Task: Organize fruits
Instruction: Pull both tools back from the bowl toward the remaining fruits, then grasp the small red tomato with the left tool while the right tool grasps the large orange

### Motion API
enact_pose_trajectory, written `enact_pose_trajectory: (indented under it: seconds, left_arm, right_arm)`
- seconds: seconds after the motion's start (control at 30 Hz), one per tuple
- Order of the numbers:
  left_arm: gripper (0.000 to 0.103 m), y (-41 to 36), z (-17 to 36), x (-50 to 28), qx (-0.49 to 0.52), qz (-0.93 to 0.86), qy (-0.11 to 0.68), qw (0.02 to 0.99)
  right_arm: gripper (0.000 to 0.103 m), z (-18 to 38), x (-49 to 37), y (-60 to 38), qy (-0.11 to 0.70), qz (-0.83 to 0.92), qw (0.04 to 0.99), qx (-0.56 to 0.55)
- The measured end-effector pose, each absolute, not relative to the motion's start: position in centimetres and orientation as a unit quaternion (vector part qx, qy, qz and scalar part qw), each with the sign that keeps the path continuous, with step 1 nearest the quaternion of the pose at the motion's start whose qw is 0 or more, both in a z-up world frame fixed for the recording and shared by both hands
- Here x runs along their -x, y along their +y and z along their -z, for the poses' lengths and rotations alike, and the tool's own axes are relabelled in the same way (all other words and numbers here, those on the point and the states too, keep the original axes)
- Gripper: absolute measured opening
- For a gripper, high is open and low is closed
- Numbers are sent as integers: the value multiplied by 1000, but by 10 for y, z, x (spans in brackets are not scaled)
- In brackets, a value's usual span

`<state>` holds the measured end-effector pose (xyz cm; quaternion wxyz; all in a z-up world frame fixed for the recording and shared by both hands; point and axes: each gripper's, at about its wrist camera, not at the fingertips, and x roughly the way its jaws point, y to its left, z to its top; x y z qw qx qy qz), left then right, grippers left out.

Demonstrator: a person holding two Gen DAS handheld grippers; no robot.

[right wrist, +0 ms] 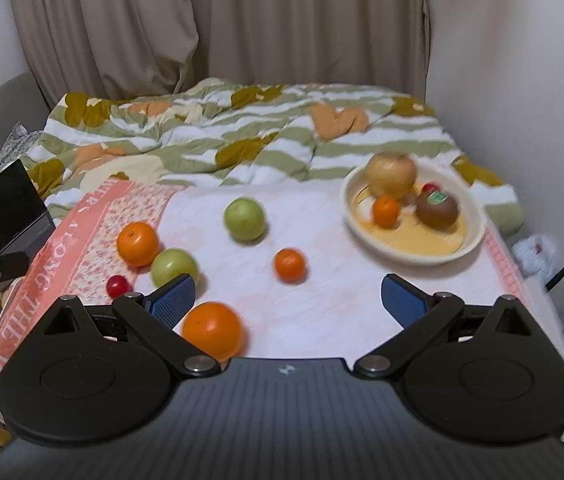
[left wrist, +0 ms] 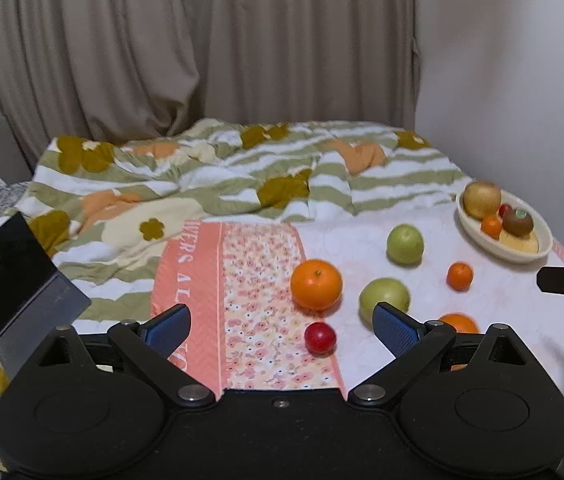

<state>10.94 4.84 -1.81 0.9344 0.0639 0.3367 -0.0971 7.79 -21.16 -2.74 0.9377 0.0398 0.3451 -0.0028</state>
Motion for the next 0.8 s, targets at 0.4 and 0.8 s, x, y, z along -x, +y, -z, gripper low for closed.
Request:
enact_pose_trajectory:
  seconds: [0.4, 0.8]
  left_arm:
    - [93, 49, 82, -159, -107, 154, 381, 906]
    - [66, 24, 121, -180, -162, 194, 401, 880]
  right_arm:
    - [103, 86, -102, -172, 382, -17, 924, -22]
    - [103, 117, -117, -166, 413, -28, 910, -22]
